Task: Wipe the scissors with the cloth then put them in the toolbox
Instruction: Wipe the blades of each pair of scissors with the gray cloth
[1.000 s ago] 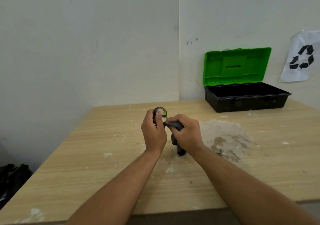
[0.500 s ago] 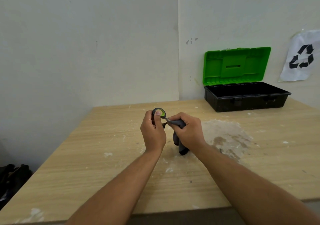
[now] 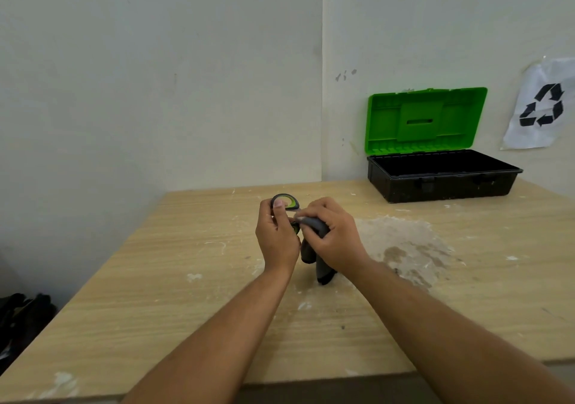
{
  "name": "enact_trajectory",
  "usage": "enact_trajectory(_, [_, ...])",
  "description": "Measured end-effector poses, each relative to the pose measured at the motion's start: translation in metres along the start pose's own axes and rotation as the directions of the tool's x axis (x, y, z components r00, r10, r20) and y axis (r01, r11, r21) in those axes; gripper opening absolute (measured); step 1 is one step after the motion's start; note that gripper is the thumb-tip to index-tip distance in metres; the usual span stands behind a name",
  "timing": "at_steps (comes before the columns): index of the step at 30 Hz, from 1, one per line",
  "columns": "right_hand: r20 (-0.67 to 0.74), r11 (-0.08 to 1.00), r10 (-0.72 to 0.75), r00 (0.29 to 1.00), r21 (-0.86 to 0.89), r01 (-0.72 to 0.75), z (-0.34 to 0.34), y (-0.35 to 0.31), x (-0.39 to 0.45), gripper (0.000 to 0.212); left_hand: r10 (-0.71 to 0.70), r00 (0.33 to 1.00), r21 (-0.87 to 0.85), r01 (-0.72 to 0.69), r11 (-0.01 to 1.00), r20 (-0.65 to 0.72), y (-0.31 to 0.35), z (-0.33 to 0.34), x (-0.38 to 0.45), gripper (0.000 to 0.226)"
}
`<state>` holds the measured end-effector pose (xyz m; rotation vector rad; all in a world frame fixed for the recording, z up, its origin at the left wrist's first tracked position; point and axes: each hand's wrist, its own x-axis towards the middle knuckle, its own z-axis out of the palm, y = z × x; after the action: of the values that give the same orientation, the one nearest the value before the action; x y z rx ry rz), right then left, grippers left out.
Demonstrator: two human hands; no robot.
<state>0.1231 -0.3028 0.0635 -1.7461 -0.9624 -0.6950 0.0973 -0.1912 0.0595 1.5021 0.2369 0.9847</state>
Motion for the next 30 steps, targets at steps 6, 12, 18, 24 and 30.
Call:
enact_trajectory(6, [0.205,0.988,-0.026,0.979,-0.144,0.056,0.0,0.0009,0.0026,0.022,0.035,0.999,0.02,-0.035,0.999,0.004,-0.0066,-0.0066,-0.0013,0.024])
enact_trajectory(12, [0.199,0.996,0.035,0.979,-0.086,-0.018,0.0007,-0.003,0.0052,0.017,0.063,0.998,0.021,-0.062,0.998,-0.002,-0.0088,-0.0085,-0.001,0.025])
enact_trajectory(18, [0.216,0.993,0.087,0.972,-0.092,-0.068,0.0004,-0.0019,0.0062,0.015,0.121,0.992,0.038,-0.12,0.992,-0.022,-0.0055,-0.0085,0.0043,0.025])
enact_trajectory(24, [0.171,0.998,0.049,0.984,-0.05,-0.041,0.0015,-0.0065,0.0075,0.015,0.202,0.979,0.05,-0.203,0.978,0.025,-0.0017,-0.0065,0.0051,0.024])
enact_trajectory(30, [0.223,0.989,0.06,0.973,-0.148,-0.027,-0.0017,0.0016,0.0052,0.015,0.189,0.982,0.046,-0.19,0.981,0.025,-0.0079,-0.0075,0.0049,0.024])
